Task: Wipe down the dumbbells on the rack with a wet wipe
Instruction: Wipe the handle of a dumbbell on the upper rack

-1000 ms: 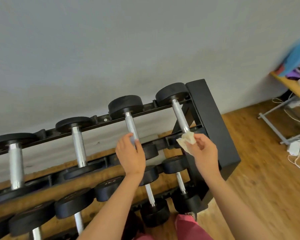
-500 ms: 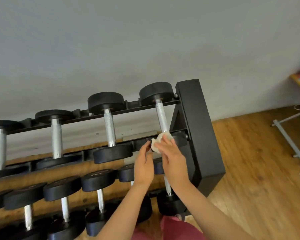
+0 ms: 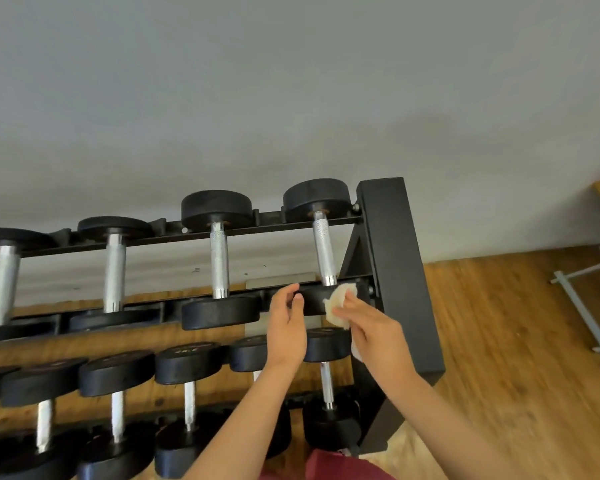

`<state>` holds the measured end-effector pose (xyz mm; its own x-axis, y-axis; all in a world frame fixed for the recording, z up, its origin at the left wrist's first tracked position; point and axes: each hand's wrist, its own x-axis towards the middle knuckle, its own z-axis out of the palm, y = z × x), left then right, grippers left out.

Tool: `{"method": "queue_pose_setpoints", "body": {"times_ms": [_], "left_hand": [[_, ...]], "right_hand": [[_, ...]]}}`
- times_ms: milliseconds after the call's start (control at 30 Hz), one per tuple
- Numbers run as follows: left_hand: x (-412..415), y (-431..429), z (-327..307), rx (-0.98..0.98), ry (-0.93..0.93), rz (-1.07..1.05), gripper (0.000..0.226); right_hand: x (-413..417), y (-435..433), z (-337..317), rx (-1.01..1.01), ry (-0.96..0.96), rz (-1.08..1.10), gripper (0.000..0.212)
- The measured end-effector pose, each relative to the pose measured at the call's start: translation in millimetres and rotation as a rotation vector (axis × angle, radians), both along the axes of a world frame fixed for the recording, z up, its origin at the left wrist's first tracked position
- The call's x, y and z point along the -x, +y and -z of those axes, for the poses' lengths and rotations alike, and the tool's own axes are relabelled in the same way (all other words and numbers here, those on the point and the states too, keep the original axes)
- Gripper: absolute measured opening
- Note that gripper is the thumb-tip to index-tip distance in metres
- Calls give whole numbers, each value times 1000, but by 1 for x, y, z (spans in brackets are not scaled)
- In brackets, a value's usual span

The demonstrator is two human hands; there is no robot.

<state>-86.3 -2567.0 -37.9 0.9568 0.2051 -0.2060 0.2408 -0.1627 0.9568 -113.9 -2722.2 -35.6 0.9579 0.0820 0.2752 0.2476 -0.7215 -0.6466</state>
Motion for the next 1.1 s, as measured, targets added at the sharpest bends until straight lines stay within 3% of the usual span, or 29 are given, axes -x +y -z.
{"method": "queue_pose_setpoints", "body": {"times_ms": [100, 200, 333, 433, 633, 767, 833, 967, 1100], "left_hand": [[-13, -20, -3, -18, -27, -27, 20], [-25, -40, -1, -47, -21, -88, 16], [-44, -46, 1, 125, 169, -285, 35], [-49, -48, 8, 0, 197, -287, 25], [-49, -47, 17, -10, 160, -296, 7], [-50, -48, 20, -46, 142, -302, 9], [-50, -48, 23, -45, 140, -291, 10], [-51, -49, 23, -61, 119, -299, 12], [-51, -47, 20, -73, 138, -282, 11]], "right_hand": [[-15, -24, -28, -85, 64, 124, 29], [-57, -26, -57, -130, 9, 180, 25], [-113, -11, -83, -158, -58, 137, 25], [-144, -1, -84, -89, -113, 100, 24], [-191, 32, -66, 91, -104, 46, 28], [-193, 47, -44, 342, -233, -288, 38], [-195, 27, -35, 297, -281, -273, 43], [-198, 36, -49, 150, -212, -41, 44], [-203, 44, -51, 343, -339, -274, 45]]}}
